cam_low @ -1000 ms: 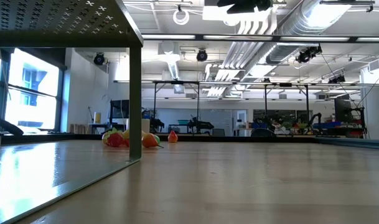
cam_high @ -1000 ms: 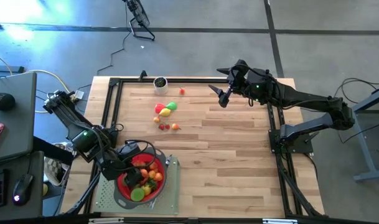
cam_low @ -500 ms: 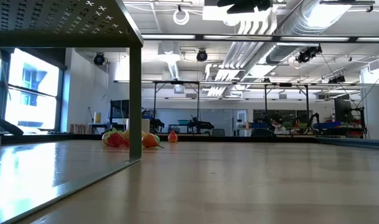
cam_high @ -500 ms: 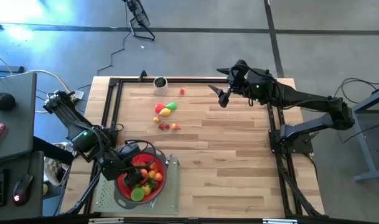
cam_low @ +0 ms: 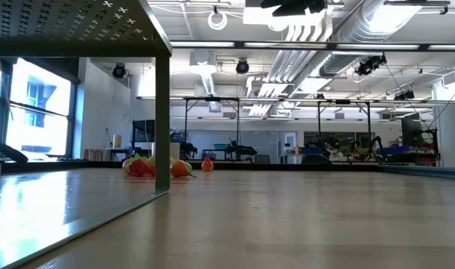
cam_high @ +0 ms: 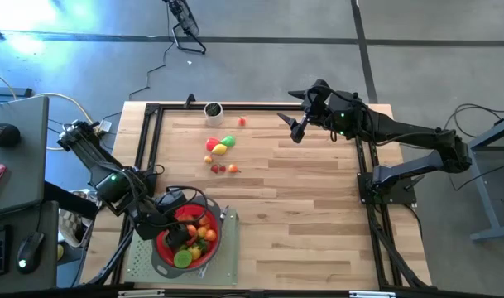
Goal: Pick & Place Fruit
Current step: Put the lemon into the red strainer bowl on the shelf
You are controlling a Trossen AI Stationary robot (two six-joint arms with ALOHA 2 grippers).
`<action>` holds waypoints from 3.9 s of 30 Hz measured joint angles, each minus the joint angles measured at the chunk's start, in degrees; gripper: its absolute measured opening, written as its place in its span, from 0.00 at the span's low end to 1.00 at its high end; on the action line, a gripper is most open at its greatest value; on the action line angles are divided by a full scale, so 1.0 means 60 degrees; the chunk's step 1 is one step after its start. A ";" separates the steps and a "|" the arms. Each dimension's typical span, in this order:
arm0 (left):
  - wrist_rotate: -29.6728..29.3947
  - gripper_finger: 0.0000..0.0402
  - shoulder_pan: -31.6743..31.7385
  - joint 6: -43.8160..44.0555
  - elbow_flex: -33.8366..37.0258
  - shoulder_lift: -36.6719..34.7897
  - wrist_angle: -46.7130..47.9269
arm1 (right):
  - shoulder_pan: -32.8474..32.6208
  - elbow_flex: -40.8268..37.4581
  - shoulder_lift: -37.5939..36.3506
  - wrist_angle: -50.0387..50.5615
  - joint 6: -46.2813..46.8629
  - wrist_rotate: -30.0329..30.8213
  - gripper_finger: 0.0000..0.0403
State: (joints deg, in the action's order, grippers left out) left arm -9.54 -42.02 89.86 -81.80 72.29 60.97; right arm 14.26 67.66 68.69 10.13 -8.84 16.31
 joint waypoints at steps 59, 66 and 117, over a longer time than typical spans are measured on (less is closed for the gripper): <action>-0.8580 0.68 0.0007 -0.3835 -0.0007 -0.2567 -0.1858 | 0.0000 0.0000 0.0002 -0.0087 -0.0058 -0.0214 0.85; -0.9643 0.68 0.0007 -0.4159 -0.0007 -0.2514 -0.1847 | -0.0004 0.0000 0.0002 -0.0149 -0.0062 -0.1867 0.85; 0.0743 0.68 1.1367 -1.0677 0.0000 -0.1616 0.0263 | 0.3149 0.0004 0.0327 -0.1573 0.1842 -0.1062 0.85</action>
State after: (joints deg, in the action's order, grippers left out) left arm -5.08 26.18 25.80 -81.80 62.59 62.55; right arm 33.16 67.68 70.65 0.69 2.21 9.93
